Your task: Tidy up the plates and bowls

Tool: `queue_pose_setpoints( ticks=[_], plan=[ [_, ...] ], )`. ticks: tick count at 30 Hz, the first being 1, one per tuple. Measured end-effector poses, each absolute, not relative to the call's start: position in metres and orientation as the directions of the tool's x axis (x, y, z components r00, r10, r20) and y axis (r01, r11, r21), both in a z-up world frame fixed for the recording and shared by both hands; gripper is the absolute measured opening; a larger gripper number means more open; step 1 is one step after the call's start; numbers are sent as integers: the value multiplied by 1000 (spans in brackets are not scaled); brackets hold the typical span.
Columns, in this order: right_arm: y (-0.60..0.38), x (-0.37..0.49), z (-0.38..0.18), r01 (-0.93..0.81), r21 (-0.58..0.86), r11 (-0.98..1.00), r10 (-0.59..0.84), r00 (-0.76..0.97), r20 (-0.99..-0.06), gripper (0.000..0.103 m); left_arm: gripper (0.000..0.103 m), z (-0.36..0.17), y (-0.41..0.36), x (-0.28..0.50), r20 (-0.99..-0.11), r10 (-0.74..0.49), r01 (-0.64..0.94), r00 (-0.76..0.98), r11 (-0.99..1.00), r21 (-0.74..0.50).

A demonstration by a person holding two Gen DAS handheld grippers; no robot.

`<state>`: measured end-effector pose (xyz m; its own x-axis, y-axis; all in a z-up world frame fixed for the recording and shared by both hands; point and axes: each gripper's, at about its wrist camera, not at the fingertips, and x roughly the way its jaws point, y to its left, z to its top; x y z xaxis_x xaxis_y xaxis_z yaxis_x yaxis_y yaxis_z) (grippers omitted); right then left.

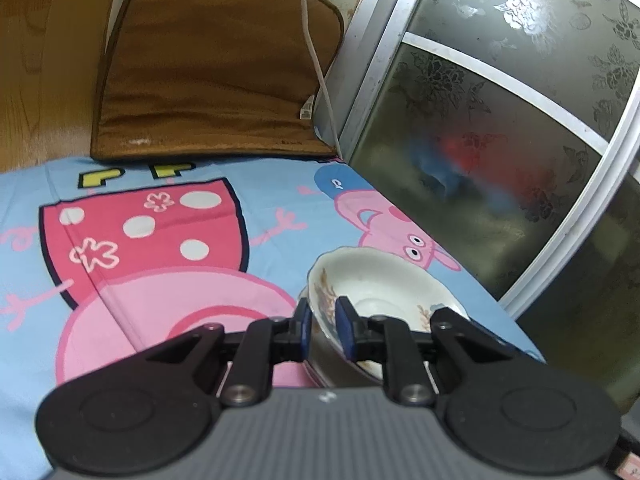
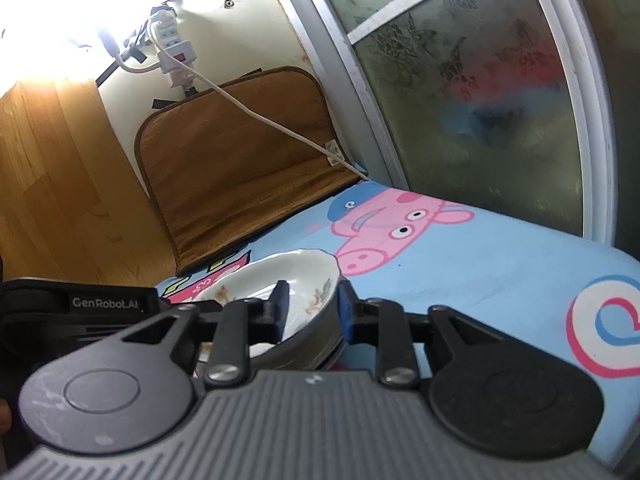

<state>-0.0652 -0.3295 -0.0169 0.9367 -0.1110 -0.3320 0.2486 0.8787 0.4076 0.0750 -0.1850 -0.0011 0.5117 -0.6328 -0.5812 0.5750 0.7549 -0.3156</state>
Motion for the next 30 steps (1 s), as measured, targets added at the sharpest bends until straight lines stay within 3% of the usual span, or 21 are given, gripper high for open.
queue_pose_setpoints(
  ticks=[5, 7, 8, 16, 30],
  plan=[
    [-326, -64, -17, 251, 379, 891, -122, 935, -332, 37, 18, 1, -181, 72, -573, -607, 574, 550, 774, -269],
    [-323, -66, -15, 270, 355, 895, -156, 935, -317, 52, 19, 4, -176, 71, -560, -613, 576, 557, 771, -271],
    [-322, -67, -14, 273, 347, 897, -168, 937, -305, 53, 19, 6, -174, 70, -553, -615, 578, 562, 770, -269],
    [-300, -73, 2, 204, 326, 923, -127, 962, -243, 53, 24, 11, -137, 57, -538, -538, 536, 649, 825, -178],
    [-215, -51, 8, -38, 300, 953, 139, 936, -323, 53, 33, -7, -23, 54, -559, -317, 304, 766, 945, -119]
  ],
)
